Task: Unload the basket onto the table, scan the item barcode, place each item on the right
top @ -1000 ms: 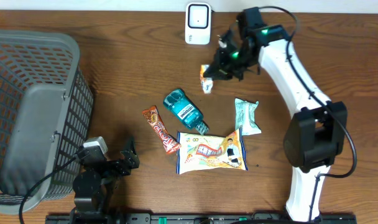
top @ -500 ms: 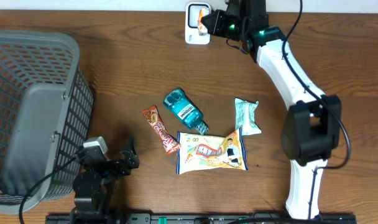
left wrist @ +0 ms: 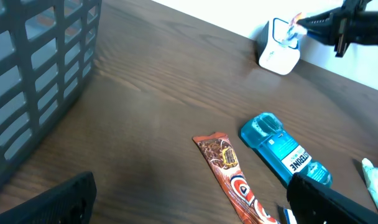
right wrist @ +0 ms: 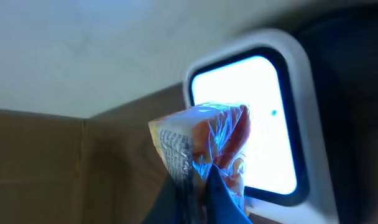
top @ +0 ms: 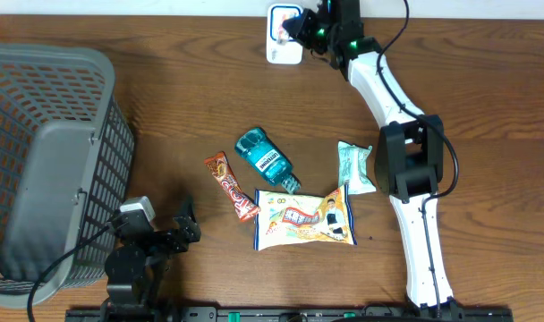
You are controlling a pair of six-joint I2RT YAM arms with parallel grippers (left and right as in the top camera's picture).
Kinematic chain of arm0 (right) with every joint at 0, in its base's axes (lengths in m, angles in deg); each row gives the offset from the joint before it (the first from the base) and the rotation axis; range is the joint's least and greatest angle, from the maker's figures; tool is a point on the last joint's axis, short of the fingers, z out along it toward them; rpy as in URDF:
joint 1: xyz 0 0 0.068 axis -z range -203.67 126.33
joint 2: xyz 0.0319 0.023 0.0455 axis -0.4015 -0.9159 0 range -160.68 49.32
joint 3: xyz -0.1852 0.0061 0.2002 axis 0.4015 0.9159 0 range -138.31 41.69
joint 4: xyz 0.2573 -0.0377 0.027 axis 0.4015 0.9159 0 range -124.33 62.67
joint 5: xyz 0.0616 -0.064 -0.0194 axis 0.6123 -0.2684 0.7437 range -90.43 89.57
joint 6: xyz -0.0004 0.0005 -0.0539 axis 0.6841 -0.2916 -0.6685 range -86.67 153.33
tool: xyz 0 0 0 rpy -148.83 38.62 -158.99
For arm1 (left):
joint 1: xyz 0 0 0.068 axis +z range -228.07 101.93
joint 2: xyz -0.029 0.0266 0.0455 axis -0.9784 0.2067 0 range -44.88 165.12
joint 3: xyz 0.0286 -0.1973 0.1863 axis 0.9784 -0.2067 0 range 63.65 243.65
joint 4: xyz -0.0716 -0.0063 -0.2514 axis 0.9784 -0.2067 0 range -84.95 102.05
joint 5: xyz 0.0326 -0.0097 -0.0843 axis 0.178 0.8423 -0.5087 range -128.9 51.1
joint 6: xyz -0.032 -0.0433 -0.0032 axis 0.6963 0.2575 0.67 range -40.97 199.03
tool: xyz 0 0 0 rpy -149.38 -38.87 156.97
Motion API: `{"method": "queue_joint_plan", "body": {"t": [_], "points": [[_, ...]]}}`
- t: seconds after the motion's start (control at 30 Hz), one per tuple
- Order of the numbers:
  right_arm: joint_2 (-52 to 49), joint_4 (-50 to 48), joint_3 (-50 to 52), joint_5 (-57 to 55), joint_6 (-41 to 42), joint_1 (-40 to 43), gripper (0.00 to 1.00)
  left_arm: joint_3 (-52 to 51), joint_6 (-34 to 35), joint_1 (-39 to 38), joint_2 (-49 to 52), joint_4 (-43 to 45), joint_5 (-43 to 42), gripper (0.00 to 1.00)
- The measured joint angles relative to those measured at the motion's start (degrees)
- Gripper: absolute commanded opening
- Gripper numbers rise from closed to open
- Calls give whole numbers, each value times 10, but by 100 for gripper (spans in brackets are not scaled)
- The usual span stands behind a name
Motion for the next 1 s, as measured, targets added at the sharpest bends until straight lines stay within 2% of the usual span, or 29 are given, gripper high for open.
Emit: {"method": "queue_joint_plan", "body": {"t": [0.17,0.3,0.5,0.63,0.73,0.87,1.0], "points": [[0,3,-16,-7,8,0,1,0,0,0,0,0,0,98],[0,44,-16,-6,-8,2,1,0,0,0,0,0,0,98],[49,242,-17,-37,-97,22,1,0,0,0,0,0,0,98],[135,385,-18,-147,-160,68,1,0,0,0,0,0,0,98],[196,453,-23,-261,-217,118,1,0,0,0,0,0,0,98],[232,489,-33,-433,-339,190,1,0,0,0,0,0,0,98],[209,485,-12,-562,-443,246,1,0,0,0,0,0,0,98]]}}
